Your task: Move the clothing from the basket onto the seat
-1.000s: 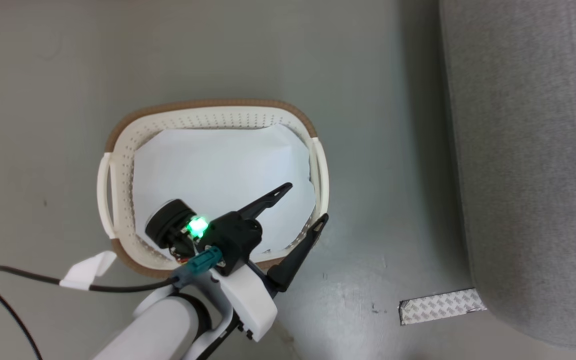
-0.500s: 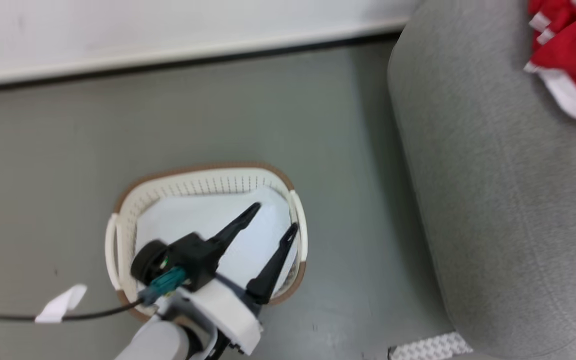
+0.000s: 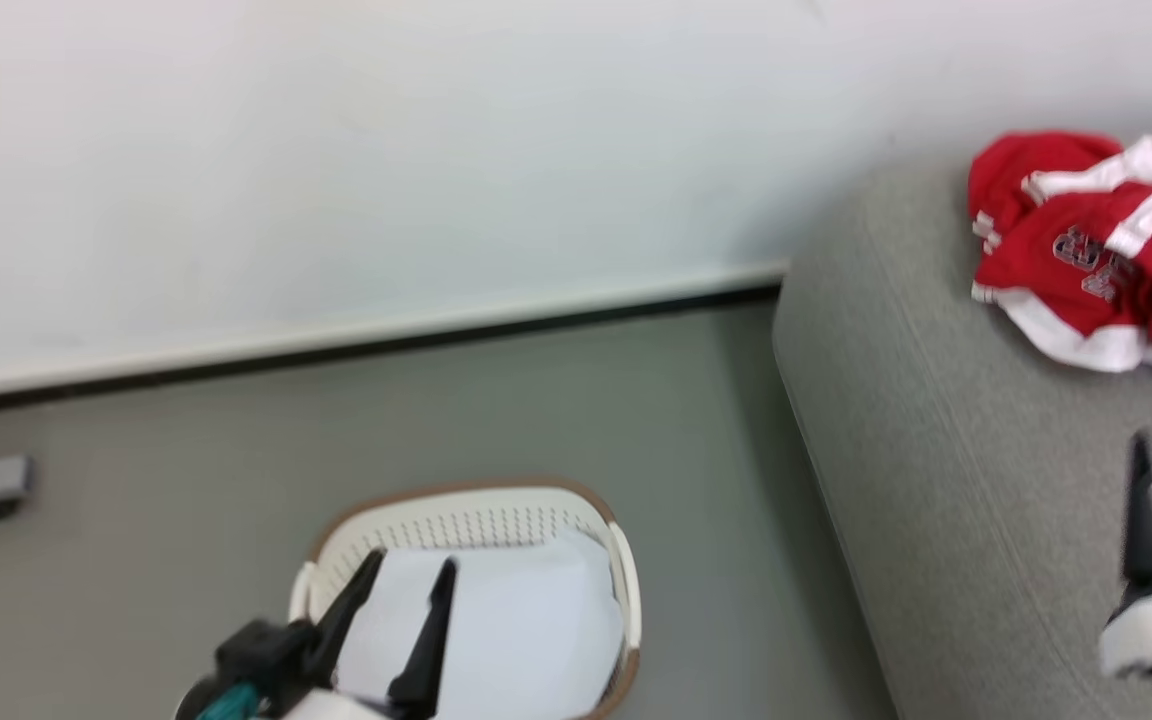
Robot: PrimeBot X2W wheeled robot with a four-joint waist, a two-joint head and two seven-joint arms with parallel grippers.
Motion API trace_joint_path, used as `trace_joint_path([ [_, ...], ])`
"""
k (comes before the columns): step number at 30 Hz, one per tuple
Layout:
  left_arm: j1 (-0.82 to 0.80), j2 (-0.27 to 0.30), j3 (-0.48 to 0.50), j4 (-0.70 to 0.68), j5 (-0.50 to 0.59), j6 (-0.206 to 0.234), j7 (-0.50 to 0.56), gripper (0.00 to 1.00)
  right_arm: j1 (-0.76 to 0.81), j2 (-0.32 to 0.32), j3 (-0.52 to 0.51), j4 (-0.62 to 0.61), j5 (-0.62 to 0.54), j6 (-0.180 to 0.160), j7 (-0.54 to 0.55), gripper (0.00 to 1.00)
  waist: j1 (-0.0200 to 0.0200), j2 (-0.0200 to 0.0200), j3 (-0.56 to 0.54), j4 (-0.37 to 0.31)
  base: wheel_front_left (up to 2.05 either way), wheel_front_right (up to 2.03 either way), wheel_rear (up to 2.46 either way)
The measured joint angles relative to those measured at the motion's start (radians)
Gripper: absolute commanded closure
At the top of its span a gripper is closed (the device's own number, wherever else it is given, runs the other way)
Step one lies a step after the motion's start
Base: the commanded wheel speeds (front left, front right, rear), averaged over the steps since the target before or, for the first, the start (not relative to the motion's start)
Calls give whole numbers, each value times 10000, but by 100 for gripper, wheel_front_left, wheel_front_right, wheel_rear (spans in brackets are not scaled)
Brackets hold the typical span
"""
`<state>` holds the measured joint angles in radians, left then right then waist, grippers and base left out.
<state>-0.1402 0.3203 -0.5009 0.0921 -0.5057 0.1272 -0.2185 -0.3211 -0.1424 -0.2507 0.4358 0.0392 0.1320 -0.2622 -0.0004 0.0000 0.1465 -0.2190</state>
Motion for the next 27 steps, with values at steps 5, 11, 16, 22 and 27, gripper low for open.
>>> trace_joint_path([
  [5,1087,-12,483,391,-209,286,-313,0,1547,437,625,-1093,121,0,-4,0,-1,0,-903,350,0,0,0],
  [11,1940,-107,1139,800,-282,215,-439,0,2731,836,1266,-1511,211,0,-4,0,-1,0,-1594,879,0,0,0],
  [16,2276,-408,1994,706,123,40,-449,0,3277,894,1877,-1338,332,0,-4,0,0,0,-1952,1246,0,0,0],
  [22,2584,-838,2757,907,757,-353,-454,0,3306,917,2646,-936,907,0,-4,0,2,0,-2149,1423,0,0,0],
  [27,2744,-1143,3204,1160,1229,-694,-454,0,3280,918,2894,-658,1064,0,-4,0,3,0,-2170,1502,0,0,0],
])
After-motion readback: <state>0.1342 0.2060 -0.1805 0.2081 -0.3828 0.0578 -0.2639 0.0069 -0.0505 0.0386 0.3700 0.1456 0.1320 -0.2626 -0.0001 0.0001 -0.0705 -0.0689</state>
